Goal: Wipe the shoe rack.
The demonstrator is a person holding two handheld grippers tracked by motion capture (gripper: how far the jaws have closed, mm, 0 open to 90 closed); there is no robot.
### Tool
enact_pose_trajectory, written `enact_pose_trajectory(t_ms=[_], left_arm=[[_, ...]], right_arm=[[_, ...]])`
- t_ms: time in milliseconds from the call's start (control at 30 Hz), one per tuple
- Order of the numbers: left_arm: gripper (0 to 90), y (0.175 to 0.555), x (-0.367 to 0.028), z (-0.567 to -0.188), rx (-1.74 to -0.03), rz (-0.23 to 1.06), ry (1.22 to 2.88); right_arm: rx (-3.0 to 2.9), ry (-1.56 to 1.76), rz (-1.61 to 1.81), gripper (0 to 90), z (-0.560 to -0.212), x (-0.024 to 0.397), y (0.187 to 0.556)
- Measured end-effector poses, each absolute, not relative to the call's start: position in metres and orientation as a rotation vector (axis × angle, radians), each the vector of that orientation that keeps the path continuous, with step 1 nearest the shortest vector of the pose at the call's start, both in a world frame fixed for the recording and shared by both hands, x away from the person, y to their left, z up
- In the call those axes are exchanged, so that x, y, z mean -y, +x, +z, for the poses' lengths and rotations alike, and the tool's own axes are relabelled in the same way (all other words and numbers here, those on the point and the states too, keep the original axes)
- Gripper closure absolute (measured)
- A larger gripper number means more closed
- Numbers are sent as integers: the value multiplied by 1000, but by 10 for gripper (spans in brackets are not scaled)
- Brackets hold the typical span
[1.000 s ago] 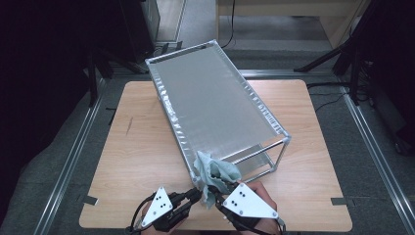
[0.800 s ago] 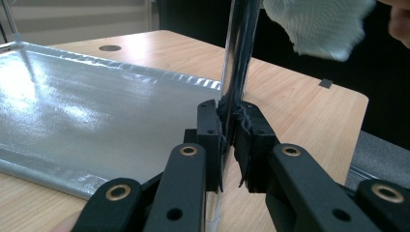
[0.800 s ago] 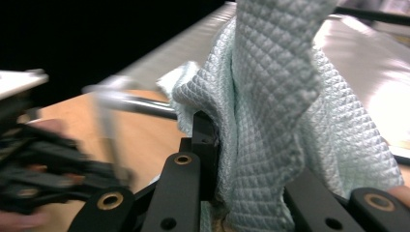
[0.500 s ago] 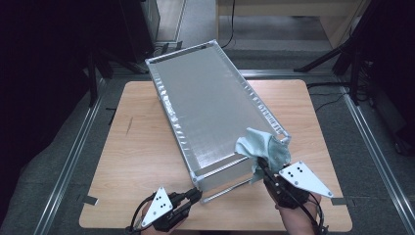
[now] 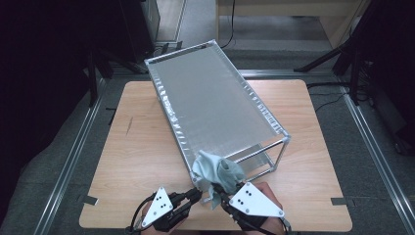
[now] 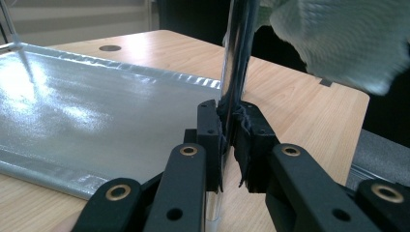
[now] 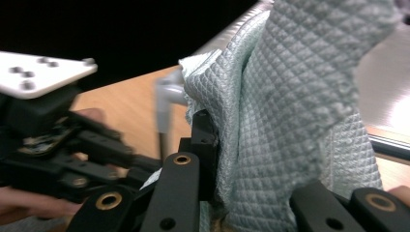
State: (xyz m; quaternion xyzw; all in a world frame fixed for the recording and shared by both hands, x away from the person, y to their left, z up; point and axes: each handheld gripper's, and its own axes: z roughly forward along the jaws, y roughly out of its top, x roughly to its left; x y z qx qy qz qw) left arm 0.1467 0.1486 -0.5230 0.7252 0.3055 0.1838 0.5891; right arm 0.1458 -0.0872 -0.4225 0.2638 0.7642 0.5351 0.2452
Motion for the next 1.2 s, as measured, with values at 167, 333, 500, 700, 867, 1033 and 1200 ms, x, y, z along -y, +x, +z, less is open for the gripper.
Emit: enact_pose_trajectory(t_ms=[167,333,500,700,867,1033,1200], left_arm=[[816,147,-149,-523,-711,429,1691],[816,147,-149,-523,-714,429,1690],[816,147,-149,-523,-712,427,1691],[815,147,-149,-523,-710,428,1695],[815,147,-149,-524,-709,425,1695],[816,148,-149,-524,-708,422,1696],[815,148,-149,-524,-709,419,1691]], right_arm=[[-2074,747,1440,810,-425,95,151],[-2020,849,1403,811,-425,120,164],[-1890,1096,1350,812,-431,173,190],[-1758,1291,1256,813,-441,224,207],[-1793,1269,1133,814,-456,235,207],[-2049,1177,1045,815,-490,210,205],[-2244,1051,1067,788,-510,157,210]])
